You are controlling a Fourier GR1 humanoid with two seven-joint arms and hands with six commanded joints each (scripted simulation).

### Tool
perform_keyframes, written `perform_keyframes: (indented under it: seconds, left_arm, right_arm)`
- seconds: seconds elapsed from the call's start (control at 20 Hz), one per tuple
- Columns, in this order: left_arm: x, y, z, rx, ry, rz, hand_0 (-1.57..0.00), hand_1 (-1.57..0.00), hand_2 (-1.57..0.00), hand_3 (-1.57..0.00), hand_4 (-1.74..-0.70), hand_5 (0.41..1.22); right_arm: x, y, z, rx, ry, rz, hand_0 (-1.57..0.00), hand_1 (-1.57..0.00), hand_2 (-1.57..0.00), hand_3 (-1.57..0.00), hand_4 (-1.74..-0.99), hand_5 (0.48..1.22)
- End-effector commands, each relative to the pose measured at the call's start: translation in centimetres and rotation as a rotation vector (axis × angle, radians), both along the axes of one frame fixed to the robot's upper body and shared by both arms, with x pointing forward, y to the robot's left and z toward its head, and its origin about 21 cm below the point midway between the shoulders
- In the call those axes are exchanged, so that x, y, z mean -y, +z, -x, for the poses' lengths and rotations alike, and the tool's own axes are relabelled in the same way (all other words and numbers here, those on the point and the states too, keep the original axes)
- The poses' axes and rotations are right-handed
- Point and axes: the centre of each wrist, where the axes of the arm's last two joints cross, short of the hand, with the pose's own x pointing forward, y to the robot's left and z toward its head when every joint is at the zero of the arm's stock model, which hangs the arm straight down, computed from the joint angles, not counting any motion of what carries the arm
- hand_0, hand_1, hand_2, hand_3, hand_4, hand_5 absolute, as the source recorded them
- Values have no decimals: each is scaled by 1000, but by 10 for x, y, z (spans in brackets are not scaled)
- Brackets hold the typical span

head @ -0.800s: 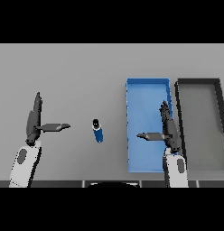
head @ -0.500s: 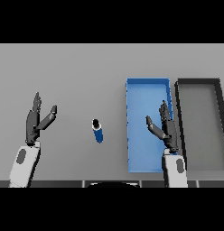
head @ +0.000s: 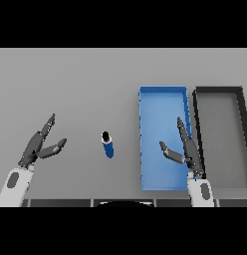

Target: Pick up the blue pipe and place it into the blue bin.

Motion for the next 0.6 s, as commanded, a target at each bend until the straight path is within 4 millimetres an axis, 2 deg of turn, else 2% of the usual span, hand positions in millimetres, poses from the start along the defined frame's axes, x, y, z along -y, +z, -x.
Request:
perform_keyframes:
  seconds: [0.0, 0.35, 0.4, 0.55]
  left_arm:
    - [2, 4, 0, -8, -38, -11, 1, 1, 1, 1, -1021, 587]
    - [36, 14, 11, -126, -263, -63, 1, 1, 1, 1, -1063, 498]
    - [47, 11, 13, -141, -293, -65, 1, 1, 1, 1, -1076, 488]
    - [62, 3, 13, -151, -353, -77, 1, 1, 1, 1, -1094, 463]
  right_arm:
    - [-1, 2, -1, 0, 1, -2, 1, 1, 1, 1, -1216, 587]
    - [-1, 2, -4, 35, 27, -10, 1, 1, 1, 1, -1233, 604]
    - [0, 3, -4, 45, 30, -12, 1, 1, 1, 1, -1239, 606]
    - [0, -3, -3, 39, 21, -1, 1, 1, 1, 1, -1256, 616]
